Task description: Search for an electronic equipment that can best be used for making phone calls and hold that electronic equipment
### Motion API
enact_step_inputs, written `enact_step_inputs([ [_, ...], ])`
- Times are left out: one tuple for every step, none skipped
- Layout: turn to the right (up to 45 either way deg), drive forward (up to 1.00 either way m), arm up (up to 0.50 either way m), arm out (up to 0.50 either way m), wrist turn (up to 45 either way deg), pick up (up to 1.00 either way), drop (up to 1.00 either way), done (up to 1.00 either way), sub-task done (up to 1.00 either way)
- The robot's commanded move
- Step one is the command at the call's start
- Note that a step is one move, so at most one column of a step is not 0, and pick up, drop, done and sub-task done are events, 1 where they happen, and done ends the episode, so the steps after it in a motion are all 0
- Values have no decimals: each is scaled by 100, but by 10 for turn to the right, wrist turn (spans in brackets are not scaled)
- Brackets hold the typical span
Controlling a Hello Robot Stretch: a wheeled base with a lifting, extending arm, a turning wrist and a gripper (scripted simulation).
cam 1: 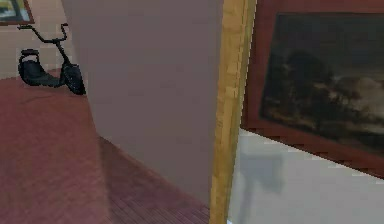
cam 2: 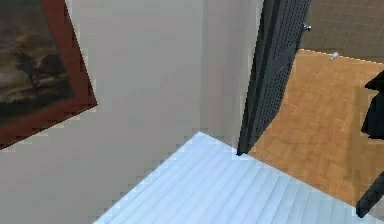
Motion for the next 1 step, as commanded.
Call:
enact_step_inputs([
  [0, 25, 0, 0, 0, 0, 0, 0, 0],
])
